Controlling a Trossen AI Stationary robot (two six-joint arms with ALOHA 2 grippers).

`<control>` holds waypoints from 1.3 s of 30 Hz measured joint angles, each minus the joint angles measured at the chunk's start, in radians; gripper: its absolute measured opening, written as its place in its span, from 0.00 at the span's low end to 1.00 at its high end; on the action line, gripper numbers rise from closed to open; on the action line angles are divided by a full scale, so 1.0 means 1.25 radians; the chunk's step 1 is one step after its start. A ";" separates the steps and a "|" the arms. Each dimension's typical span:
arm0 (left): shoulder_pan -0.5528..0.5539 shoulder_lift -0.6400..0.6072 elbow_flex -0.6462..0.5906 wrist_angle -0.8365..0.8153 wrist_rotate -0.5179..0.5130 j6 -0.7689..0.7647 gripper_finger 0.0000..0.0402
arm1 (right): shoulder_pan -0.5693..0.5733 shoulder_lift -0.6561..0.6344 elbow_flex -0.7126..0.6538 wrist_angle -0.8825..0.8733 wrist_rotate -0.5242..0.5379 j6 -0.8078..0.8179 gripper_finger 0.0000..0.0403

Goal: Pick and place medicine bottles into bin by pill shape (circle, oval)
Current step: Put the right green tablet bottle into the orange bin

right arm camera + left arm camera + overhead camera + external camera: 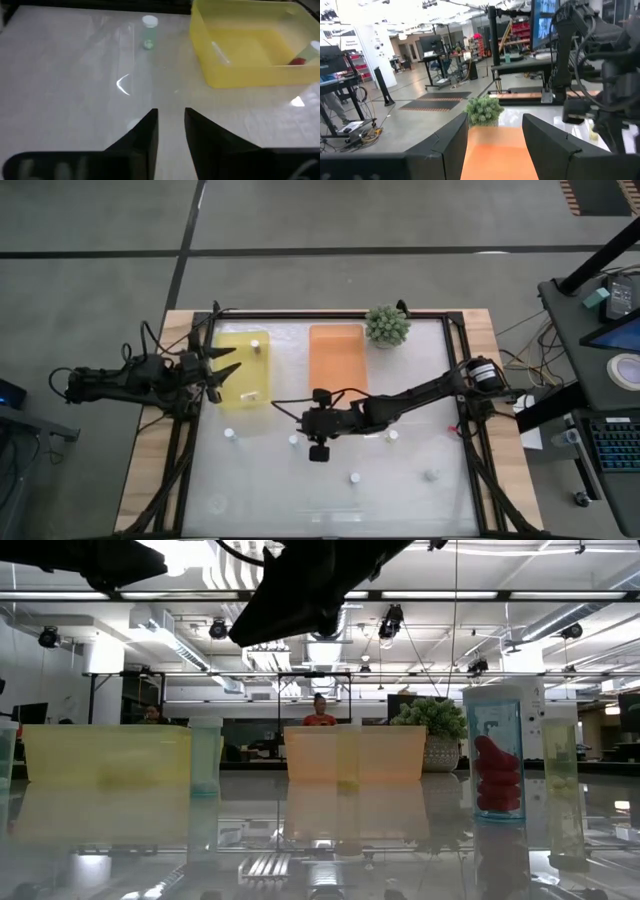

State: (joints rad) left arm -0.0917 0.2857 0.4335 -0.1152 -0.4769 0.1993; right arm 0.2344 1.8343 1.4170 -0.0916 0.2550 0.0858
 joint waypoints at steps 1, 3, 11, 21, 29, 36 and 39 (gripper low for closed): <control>0.000 0.000 0.000 0.003 0.000 0.000 0.43 | 0.004 0.000 0.000 0.001 0.000 0.001 0.25; 0.000 0.000 0.000 0.004 0.000 0.001 0.43 | 0.012 0.000 0.000 0.001 0.000 0.005 0.30; 0.000 0.000 0.000 0.003 0.000 0.001 0.43 | 0.024 0.020 0.000 0.011 0.006 0.025 0.54; 0.000 0.001 -0.001 0.008 0.000 0.014 0.43 | 0.016 0.105 0.011 0.060 -0.025 -0.005 0.66; 0.000 0.000 -0.002 0.008 0.000 0.015 0.43 | -0.001 0.154 0.032 0.065 -0.031 -0.006 0.62; 0.000 0.001 -0.003 0.008 0.000 0.019 0.43 | -0.003 0.159 0.032 0.082 -0.039 -0.008 0.58; 0.000 0.000 -0.005 0.009 0.000 0.019 0.43 | -0.003 0.177 0.032 0.105 -0.057 -0.009 0.57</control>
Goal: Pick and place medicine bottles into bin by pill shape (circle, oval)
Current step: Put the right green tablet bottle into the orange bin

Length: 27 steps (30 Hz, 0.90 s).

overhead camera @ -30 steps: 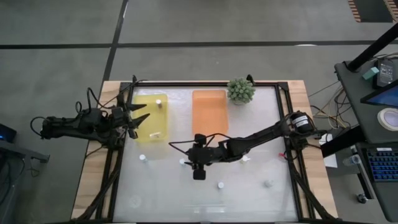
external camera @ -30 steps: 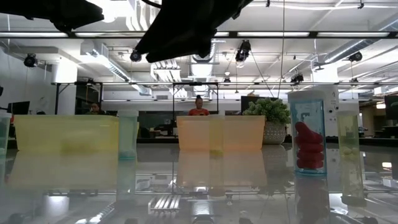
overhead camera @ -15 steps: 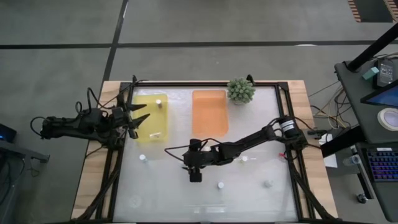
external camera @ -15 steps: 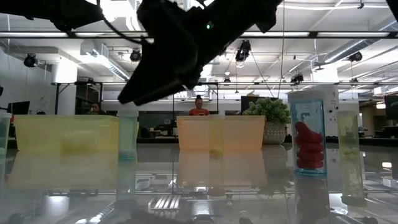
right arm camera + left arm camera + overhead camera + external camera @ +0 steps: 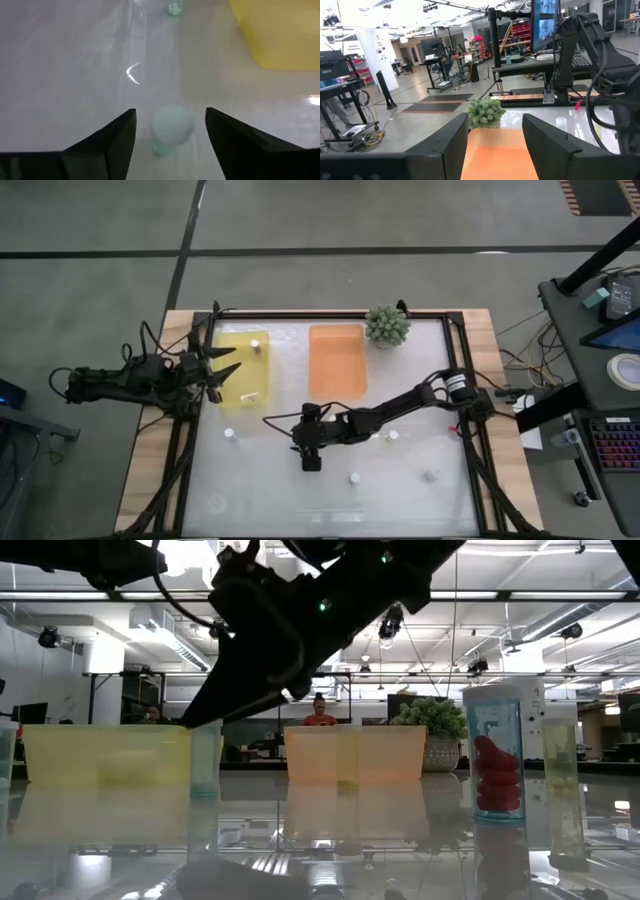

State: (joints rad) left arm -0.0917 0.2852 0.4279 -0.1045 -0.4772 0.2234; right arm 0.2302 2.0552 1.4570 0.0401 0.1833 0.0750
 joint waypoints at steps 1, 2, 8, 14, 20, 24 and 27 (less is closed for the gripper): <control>0.000 0.000 -0.001 0.000 0.000 0.000 0.43 | 0.000 0.006 0.000 0.007 -0.006 0.000 0.57; 0.000 0.000 -0.001 -0.001 0.000 0.000 0.43 | 0.000 0.009 0.000 0.007 -0.006 -0.001 0.57; 0.000 0.000 -0.002 0.000 0.000 0.002 0.43 | -0.002 0.011 0.000 0.020 -0.006 -0.007 0.54; 0.000 0.000 -0.002 0.000 0.000 0.002 0.43 | -0.003 0.011 0.000 0.017 -0.006 -0.007 0.41; 0.000 0.000 -0.002 0.000 0.000 0.002 0.43 | -0.003 0.011 0.000 0.017 -0.006 -0.007 0.28; 0.000 0.000 -0.002 0.000 0.000 0.002 0.43 | -0.003 0.010 0.000 0.017 -0.005 -0.007 0.26; 0.000 0.000 -0.002 0.000 0.000 0.004 0.43 | -0.004 0.001 0.000 0.015 -0.005 -0.007 0.30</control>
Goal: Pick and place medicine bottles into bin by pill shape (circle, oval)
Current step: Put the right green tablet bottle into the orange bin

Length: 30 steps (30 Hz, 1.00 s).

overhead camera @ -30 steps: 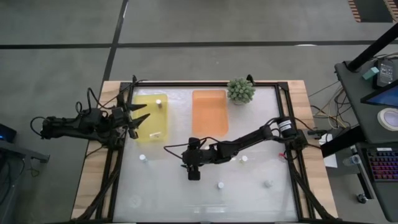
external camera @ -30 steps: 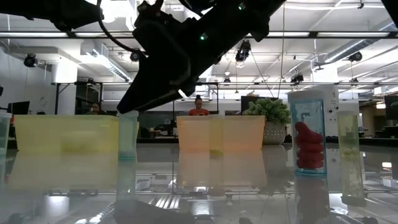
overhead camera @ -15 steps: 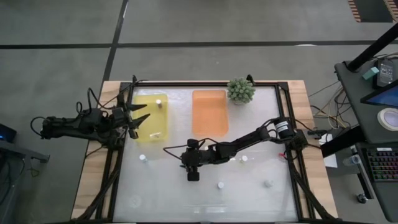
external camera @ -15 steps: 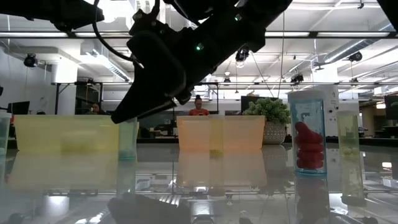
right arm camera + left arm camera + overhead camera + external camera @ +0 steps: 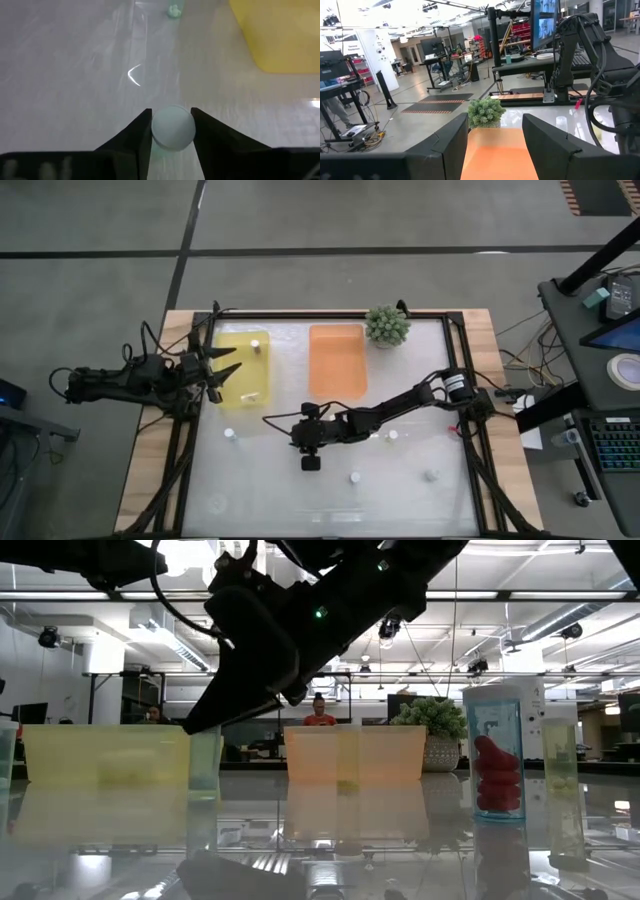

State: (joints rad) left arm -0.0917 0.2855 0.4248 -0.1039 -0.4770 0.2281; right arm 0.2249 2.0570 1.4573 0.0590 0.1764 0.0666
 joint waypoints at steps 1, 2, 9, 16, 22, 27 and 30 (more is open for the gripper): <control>0.000 0.000 0.000 0.000 0.000 0.005 0.43 | 0.000 -0.006 0.000 -0.001 0.000 0.000 0.31; 0.000 0.000 0.000 0.000 0.000 0.010 0.43 | 0.000 -0.012 0.000 -0.003 0.000 -0.004 0.31; 0.000 0.001 -0.005 0.015 0.000 0.012 0.43 | -0.006 -0.093 0.004 -0.031 0.001 -0.039 0.28; 0.000 0.001 -0.005 0.015 0.000 0.012 0.43 | -0.065 -0.206 0.002 -0.119 0.009 -0.051 0.29; 0.000 0.000 -0.005 0.015 0.000 0.012 0.43 | -0.151 -0.250 0.001 -0.188 0.009 -0.042 0.29; 0.000 0.000 -0.005 0.018 0.000 0.012 0.43 | -0.243 -0.241 -0.001 -0.209 0.050 -0.006 0.29; 0.000 0.000 -0.005 0.018 0.000 0.012 0.43 | -0.302 -0.216 -0.001 -0.210 0.055 0.038 0.30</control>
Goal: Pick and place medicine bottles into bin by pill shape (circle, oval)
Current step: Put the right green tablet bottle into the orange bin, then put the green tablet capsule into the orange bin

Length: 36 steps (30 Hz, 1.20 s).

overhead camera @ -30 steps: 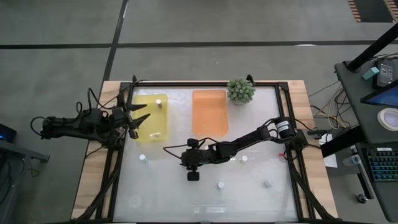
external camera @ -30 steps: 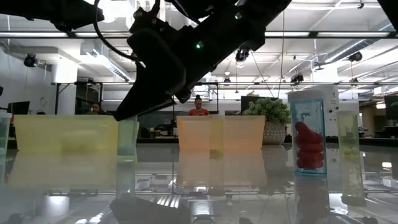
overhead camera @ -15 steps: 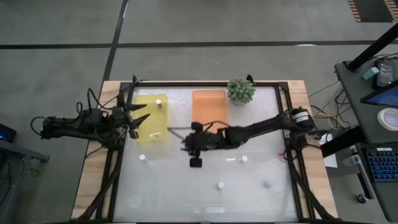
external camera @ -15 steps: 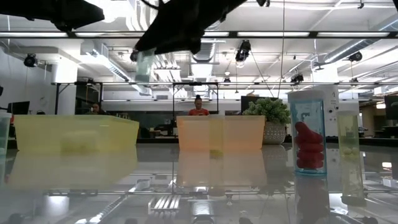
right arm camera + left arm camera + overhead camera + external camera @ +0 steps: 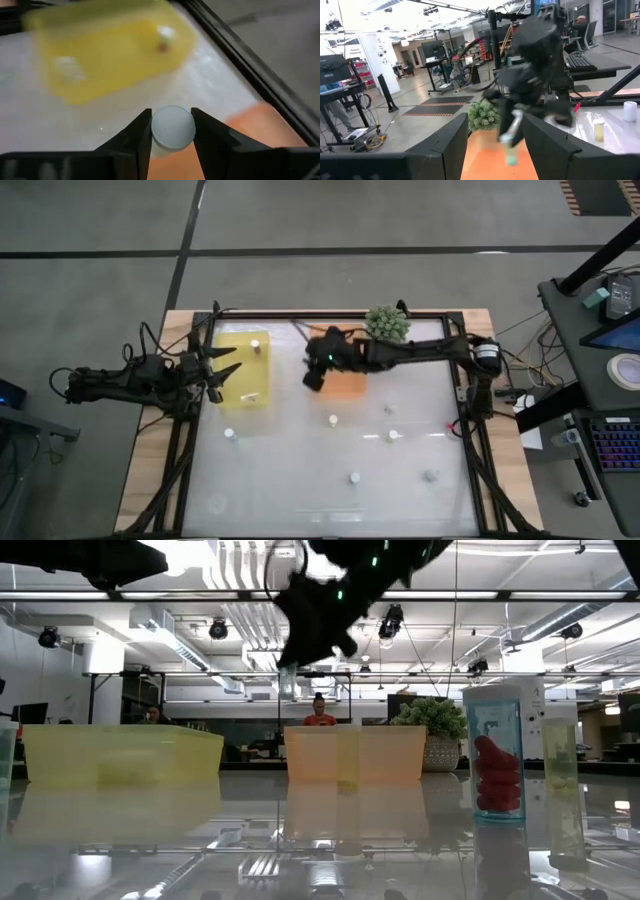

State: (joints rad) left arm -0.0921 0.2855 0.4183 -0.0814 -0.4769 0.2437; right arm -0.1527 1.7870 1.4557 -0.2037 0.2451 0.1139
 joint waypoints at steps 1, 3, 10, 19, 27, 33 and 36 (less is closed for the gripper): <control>0.000 0.000 0.000 0.000 0.000 0.000 0.43 | -0.020 0.009 -0.001 -0.001 0.007 0.018 0.30; 0.000 0.000 0.000 0.000 0.000 0.000 0.43 | -0.054 0.029 -0.001 -0.002 0.030 0.050 0.30; 0.000 0.000 0.000 -0.001 0.000 0.006 0.43 | -0.123 0.097 -0.001 0.029 0.058 0.077 0.29; 0.000 0.000 0.000 -0.002 0.000 0.007 0.43 | -0.156 0.155 -0.001 0.070 0.099 0.098 0.29; 0.000 0.001 0.000 0.000 0.000 0.007 0.43 | -0.160 0.168 -0.001 0.073 0.100 0.120 0.35; 0.000 0.000 0.000 0.002 0.000 0.007 0.43 | -0.160 0.168 -0.001 0.072 0.100 0.129 0.42; 0.000 0.000 0.000 0.002 0.000 0.007 0.43 | -0.160 0.165 -0.001 0.072 0.100 0.125 0.45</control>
State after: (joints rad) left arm -0.0921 0.2855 0.4183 -0.0792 -0.4770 0.2523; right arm -0.3523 1.9927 1.4548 -0.1143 0.3698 0.2703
